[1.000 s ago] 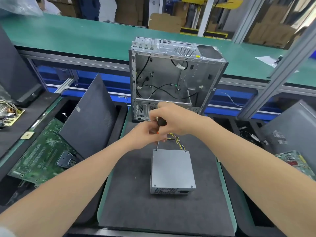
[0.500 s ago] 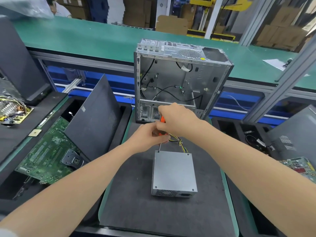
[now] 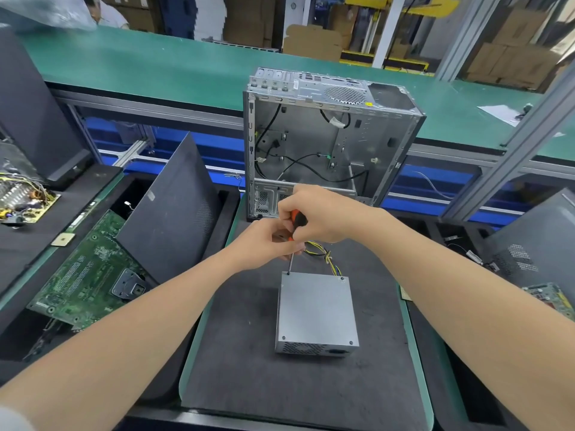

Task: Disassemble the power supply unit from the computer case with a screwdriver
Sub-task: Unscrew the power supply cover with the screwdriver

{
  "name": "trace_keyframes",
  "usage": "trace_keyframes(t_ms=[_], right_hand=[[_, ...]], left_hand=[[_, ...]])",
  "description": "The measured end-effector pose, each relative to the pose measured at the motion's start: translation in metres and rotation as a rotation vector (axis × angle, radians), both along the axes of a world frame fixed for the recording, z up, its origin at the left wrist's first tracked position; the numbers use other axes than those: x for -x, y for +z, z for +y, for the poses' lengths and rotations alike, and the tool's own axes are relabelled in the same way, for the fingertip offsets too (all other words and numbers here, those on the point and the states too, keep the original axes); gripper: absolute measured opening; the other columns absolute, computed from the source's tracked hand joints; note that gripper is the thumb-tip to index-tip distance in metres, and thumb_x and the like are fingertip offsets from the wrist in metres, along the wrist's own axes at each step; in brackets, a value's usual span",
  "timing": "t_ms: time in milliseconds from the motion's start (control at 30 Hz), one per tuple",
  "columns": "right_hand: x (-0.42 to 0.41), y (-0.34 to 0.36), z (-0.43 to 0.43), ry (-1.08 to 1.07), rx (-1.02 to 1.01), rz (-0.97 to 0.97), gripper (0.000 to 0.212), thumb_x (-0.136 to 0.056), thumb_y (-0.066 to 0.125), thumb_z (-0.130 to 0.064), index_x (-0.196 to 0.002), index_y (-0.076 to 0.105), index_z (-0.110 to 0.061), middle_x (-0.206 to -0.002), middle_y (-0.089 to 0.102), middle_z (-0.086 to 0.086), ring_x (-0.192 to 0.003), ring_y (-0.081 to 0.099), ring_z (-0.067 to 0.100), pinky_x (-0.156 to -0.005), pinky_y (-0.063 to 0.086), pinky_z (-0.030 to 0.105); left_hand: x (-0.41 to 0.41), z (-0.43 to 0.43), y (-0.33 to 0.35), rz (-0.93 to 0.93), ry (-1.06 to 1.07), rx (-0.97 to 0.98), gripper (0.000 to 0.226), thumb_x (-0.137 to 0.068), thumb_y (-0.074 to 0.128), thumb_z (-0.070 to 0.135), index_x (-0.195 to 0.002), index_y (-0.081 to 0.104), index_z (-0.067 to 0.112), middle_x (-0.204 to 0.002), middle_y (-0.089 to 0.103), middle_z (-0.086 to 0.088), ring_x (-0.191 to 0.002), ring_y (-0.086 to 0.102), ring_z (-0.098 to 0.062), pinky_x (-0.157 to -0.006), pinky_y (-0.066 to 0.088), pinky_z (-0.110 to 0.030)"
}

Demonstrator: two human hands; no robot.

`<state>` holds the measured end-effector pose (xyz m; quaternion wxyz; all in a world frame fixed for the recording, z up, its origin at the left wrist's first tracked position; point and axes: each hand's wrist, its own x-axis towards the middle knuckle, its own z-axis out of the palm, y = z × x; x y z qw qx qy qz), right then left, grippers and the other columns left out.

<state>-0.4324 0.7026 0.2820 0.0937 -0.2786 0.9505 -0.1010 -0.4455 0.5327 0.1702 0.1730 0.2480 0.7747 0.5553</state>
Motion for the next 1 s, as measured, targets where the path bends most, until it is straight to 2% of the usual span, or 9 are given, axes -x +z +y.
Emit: trace_keyframes(t_ms=[100, 167, 267, 367, 433, 567, 700, 767, 1000], right_hand=[[-0.002, 0.003, -0.003, 0.004, 0.01, -0.018, 0.012, -0.073, 0.076, -0.014, -0.077, 0.068, -0.022, -0.087, 0.053, -0.007, -0.085, 0.051, 0.008, -0.069, 0.05, 0.034], [-0.004, 0.006, -0.004, 0.011, -0.01, -0.018, 0.011, -0.076, 0.073, -0.018, -0.085, 0.071, -0.023, -0.088, 0.053, -0.009, -0.089, 0.054, 0.013, -0.073, 0.051, 0.036], [-0.008, 0.003, -0.007, -0.111, -0.12, 0.174, 0.023, -0.085, 0.062, -0.043, -0.096, 0.06, -0.023, -0.081, 0.048, -0.006, -0.084, 0.054, 0.025, -0.065, 0.045, 0.036], [-0.011, -0.004, -0.015, -0.286, -0.304, 0.357, 0.041, -0.093, 0.05, -0.059, -0.087, 0.051, -0.019, -0.07, 0.035, -0.003, -0.072, 0.048, 0.03, -0.059, 0.033, 0.034], [-0.009, -0.006, -0.017, -0.303, -0.268, 0.318, 0.036, -0.095, 0.052, -0.051, -0.086, 0.051, -0.017, -0.072, 0.04, -0.001, -0.073, 0.051, 0.031, -0.057, 0.031, 0.033], [-0.006, -0.001, -0.01, -0.211, -0.093, 0.13, 0.013, -0.086, 0.061, -0.037, -0.091, 0.055, -0.026, -0.085, 0.061, -0.006, -0.079, 0.059, 0.027, -0.058, 0.039, 0.031], [-0.005, 0.0, -0.005, -0.139, 0.0, 0.004, 0.017, -0.078, 0.067, -0.025, -0.09, 0.056, -0.03, -0.078, 0.061, -0.013, -0.078, 0.056, 0.013, -0.064, 0.052, 0.037], [-0.003, 0.0, -0.003, -0.077, -0.002, -0.005, 0.023, -0.076, 0.071, -0.02, -0.096, 0.061, -0.027, -0.08, 0.057, -0.012, -0.08, 0.051, 0.006, -0.067, 0.049, 0.036], [-0.001, 0.0, -0.004, -0.009, 0.009, -0.022, 0.019, -0.071, 0.073, -0.007, -0.077, 0.067, -0.024, -0.078, 0.054, -0.012, -0.081, 0.053, 0.009, -0.065, 0.044, 0.03]], left_hand=[[0.0, 0.0, -0.001, -0.002, -0.004, 0.015, 0.017, -0.095, 0.077, 0.03, -0.103, 0.076, 0.016, -0.095, 0.081, -0.001, -0.09, 0.078, -0.019, -0.086, 0.064, -0.034], [0.0, -0.001, -0.003, -0.005, 0.008, 0.02, 0.018, -0.093, 0.078, 0.032, -0.102, 0.076, 0.017, -0.094, 0.081, 0.0, -0.091, 0.078, -0.021, -0.089, 0.063, -0.04], [-0.001, 0.0, -0.004, -0.002, 0.034, -0.004, 0.018, -0.089, 0.08, 0.032, -0.099, 0.075, 0.019, -0.092, 0.08, -0.002, -0.089, 0.078, -0.022, -0.087, 0.064, -0.045], [-0.002, 0.003, -0.003, 0.021, 0.035, -0.011, 0.012, -0.085, 0.083, 0.035, -0.094, 0.076, 0.033, -0.09, 0.08, 0.0, -0.087, 0.078, -0.022, -0.085, 0.064, -0.045], [-0.001, 0.004, -0.002, 0.045, 0.037, 0.011, 0.012, -0.086, 0.083, 0.036, -0.094, 0.074, 0.037, -0.09, 0.08, 0.003, -0.087, 0.078, -0.019, -0.087, 0.063, -0.043], [-0.001, 0.001, 0.0, 0.05, 0.021, 0.03, 0.011, -0.091, 0.079, 0.03, -0.098, 0.072, 0.024, -0.092, 0.081, 0.005, -0.092, 0.077, -0.012, -0.092, 0.06, -0.035], [-0.001, -0.002, 0.004, 0.04, 0.005, 0.056, 0.011, -0.093, 0.077, 0.027, -0.1, 0.074, 0.02, -0.095, 0.081, 0.005, -0.096, 0.077, -0.01, -0.097, 0.057, -0.035], [-0.002, -0.003, 0.005, 0.018, -0.002, 0.033, 0.01, -0.094, 0.077, 0.023, -0.103, 0.075, 0.02, -0.097, 0.081, 0.004, -0.096, 0.077, -0.012, -0.099, 0.058, -0.036], [-0.002, -0.003, 0.003, 0.03, 0.022, 0.059, 0.013, -0.091, 0.081, 0.027, -0.1, 0.076, 0.019, -0.094, 0.081, 0.006, -0.09, 0.078, -0.011, -0.094, 0.058, -0.032]])
